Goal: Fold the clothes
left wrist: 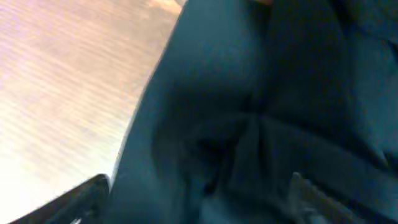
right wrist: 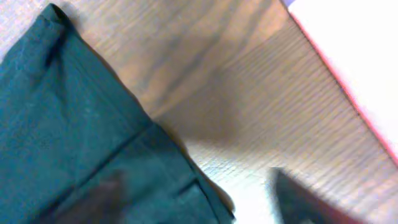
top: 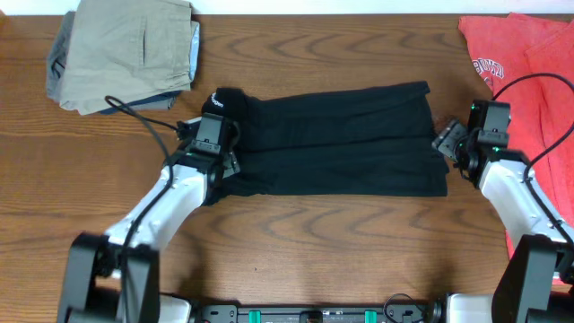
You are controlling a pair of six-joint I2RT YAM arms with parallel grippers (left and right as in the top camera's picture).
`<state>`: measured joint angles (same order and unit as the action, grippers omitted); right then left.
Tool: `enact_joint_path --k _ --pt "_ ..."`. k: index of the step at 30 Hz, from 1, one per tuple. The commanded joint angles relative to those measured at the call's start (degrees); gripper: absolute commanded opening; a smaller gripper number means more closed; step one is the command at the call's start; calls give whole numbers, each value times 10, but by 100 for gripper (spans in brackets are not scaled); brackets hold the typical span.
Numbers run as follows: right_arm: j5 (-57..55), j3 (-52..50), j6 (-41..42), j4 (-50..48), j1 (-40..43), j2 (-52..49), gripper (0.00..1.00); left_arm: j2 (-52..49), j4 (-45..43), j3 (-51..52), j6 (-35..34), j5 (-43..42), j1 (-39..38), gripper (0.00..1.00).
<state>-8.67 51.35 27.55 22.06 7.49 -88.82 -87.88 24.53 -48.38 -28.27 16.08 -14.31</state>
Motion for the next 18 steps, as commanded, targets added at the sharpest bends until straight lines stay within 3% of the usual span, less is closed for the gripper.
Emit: enact_joint_path --k 1,4,6,9,11,14,18 --pt "-25 59 -21 46 6 -3 99 64 49 -32 2 8 3 99" --pt "24 102 -20 115 6 -3 98 101 99 -32 1 -26 3 99" --pt "82 111 -30 142 5 -3 90 105 122 -32 1 -67 3 83" --pt "167 102 -40 164 1 -4 52 92 141 -30 1 -142 3 56" --pt "189 87 -41 166 -4 -4 34 74 143 -27 2 -204 3 45" --pt "196 59 -41 165 -14 -4 20 40 144 -27 10 -258 3 35" --pt "196 23 -40 152 -25 -4 13 -2 152 -27 9 -262 3 27"
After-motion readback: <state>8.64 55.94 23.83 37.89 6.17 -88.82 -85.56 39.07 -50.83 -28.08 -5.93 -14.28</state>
